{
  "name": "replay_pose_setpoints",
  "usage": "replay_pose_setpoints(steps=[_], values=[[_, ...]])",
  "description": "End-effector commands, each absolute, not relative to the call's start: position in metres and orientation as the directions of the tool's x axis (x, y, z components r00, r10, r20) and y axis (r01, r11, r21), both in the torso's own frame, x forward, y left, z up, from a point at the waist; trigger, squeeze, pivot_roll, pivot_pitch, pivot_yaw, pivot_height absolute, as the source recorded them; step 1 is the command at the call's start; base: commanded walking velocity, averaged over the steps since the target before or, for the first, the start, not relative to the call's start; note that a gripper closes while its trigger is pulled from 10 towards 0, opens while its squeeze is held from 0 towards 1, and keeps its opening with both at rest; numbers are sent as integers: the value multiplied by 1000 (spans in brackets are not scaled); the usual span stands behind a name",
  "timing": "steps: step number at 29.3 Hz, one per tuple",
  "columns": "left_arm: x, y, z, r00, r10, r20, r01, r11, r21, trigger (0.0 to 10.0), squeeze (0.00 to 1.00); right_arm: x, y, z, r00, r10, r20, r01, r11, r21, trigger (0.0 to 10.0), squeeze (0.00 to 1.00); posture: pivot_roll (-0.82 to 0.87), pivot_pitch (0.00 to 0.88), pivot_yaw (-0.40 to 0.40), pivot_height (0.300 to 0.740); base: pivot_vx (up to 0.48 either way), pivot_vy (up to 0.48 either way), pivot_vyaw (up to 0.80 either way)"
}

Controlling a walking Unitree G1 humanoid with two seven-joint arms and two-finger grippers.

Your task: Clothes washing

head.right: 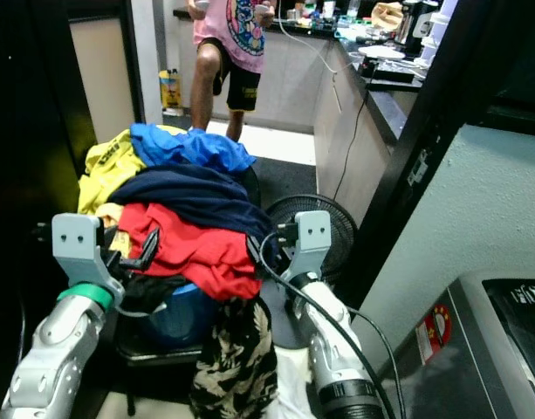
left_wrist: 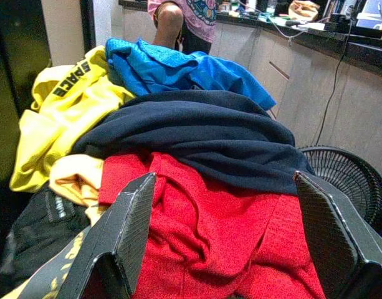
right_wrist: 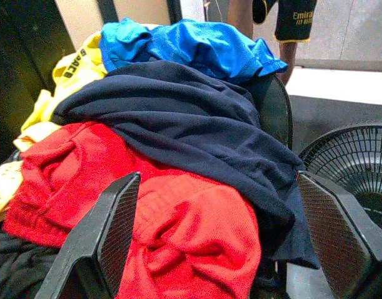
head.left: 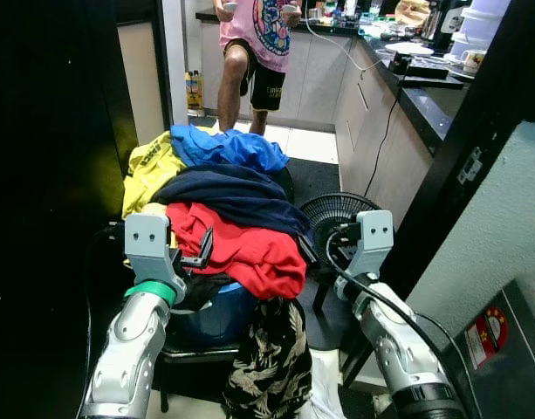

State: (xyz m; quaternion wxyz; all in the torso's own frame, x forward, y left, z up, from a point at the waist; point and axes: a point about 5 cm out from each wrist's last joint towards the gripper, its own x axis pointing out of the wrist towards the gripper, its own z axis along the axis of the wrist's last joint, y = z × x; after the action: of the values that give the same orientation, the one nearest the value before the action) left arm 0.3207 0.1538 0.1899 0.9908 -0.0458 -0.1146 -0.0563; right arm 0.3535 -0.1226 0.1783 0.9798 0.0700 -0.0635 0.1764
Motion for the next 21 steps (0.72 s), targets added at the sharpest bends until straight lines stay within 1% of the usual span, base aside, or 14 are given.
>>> replay_pose_setpoints(steps=[1,21], values=[[320,152,188,967,-103,232,126,989,-84,10000,0,355,-123,181,928,342,148,-358,928,104,10000,0,19,0,-34,740,371,0,0],[319,154,188,967,-103,233,125,989,-84,10000,0,355,-121,180,928,345,139,-359,928,99,10000,0,23,0,-33,740,376,0,0]])
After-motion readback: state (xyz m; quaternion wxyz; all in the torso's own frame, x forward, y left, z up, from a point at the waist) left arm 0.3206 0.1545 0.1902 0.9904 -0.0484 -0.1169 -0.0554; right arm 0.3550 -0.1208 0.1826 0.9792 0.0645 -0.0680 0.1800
